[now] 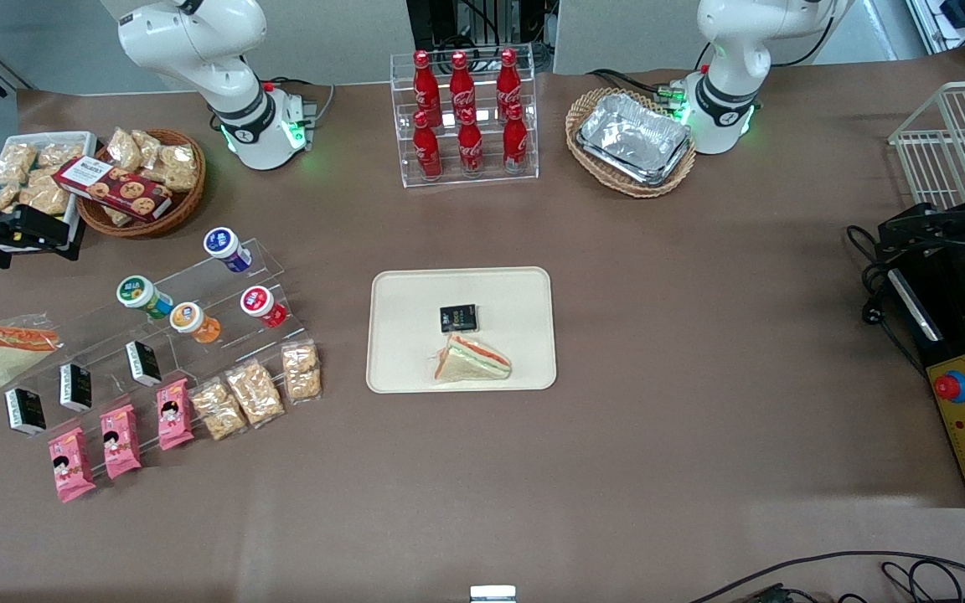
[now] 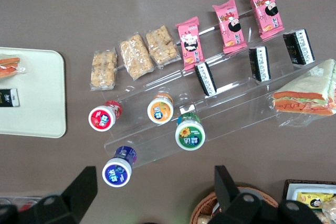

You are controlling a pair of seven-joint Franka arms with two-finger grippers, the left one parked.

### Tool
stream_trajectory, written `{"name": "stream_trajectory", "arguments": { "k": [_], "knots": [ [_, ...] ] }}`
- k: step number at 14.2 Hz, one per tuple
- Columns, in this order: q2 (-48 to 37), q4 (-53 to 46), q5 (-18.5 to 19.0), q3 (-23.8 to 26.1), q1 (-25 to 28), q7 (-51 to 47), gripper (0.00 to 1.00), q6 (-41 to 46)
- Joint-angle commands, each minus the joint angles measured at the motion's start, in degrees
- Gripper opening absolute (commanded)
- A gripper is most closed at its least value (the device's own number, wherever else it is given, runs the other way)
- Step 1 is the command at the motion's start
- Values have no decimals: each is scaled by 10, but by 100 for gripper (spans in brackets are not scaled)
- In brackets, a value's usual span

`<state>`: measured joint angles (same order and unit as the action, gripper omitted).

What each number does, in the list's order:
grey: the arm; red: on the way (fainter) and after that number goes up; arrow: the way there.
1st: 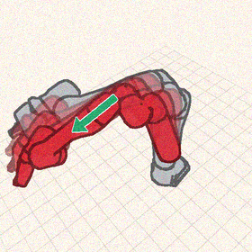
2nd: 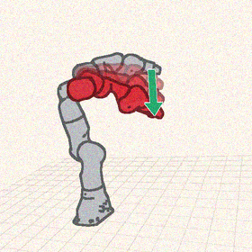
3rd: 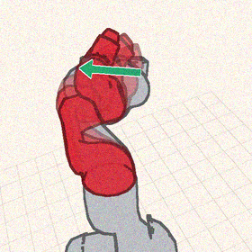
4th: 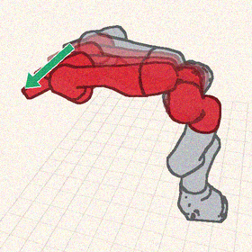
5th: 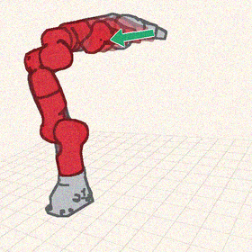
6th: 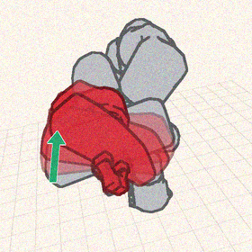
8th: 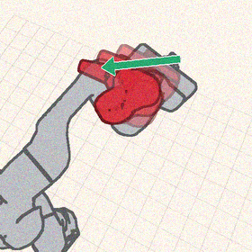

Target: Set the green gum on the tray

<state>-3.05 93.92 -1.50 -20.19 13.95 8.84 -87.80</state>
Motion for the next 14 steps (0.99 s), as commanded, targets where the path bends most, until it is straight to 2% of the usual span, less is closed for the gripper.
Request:
{"name": "stream_trajectory", "arguments": {
  "k": [1, 14],
  "knots": [
    [7, -15, -1, 0, -3, -7, 100, 17],
    [8, -9, -1, -1, -4, -7, 100, 31]
  ]
}}
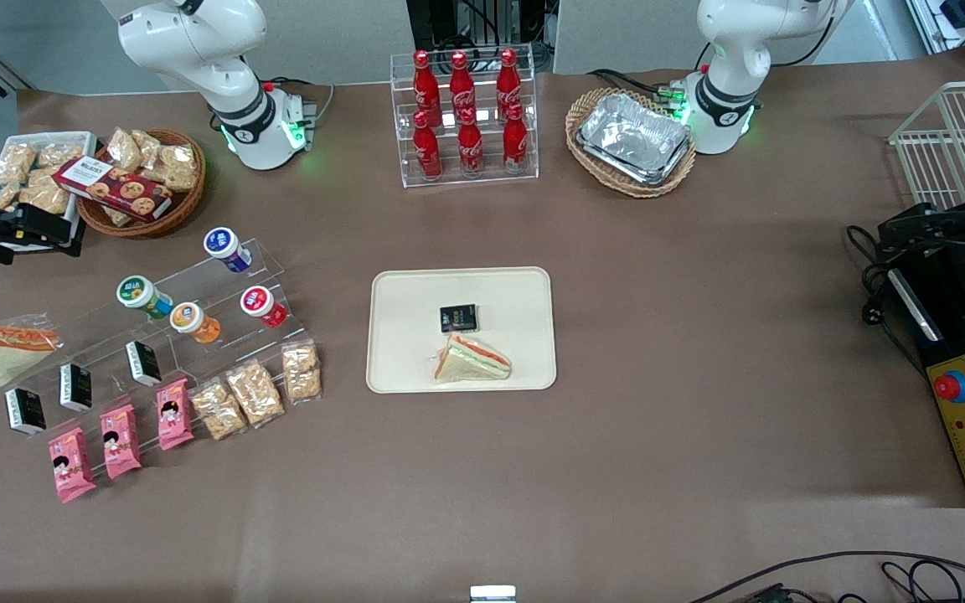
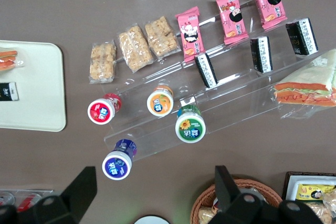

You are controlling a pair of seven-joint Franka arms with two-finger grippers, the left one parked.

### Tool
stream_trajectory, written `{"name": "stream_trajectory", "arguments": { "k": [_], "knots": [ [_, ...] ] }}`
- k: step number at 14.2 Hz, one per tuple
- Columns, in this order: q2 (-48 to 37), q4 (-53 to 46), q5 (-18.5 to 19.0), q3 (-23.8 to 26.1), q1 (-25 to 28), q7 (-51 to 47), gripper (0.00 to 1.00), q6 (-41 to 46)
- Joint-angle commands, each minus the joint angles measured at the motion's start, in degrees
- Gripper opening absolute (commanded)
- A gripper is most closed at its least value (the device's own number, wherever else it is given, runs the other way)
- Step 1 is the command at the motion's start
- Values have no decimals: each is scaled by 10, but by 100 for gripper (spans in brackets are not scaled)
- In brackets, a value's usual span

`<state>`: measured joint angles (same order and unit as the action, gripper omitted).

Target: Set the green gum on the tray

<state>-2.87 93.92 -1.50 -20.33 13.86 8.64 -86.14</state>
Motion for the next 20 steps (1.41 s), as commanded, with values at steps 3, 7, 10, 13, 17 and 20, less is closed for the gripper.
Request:
{"name": "stream_trajectory", "arguments": {
  "k": [3, 7, 10, 13, 17, 20],
  "knots": [
    [6, -8, -1, 0, -4, -5, 100, 15],
    [6, -7, 0, 0, -4, -4, 100, 15],
    [4, -2, 4, -1, -4, -4, 100, 14],
    [2, 4, 10, -1, -5, -3, 100, 14],
    [0, 11, 10, -1, -5, -3, 100, 13],
    [0, 12, 10, -1, -5, -3, 100, 12]
  ]
}}
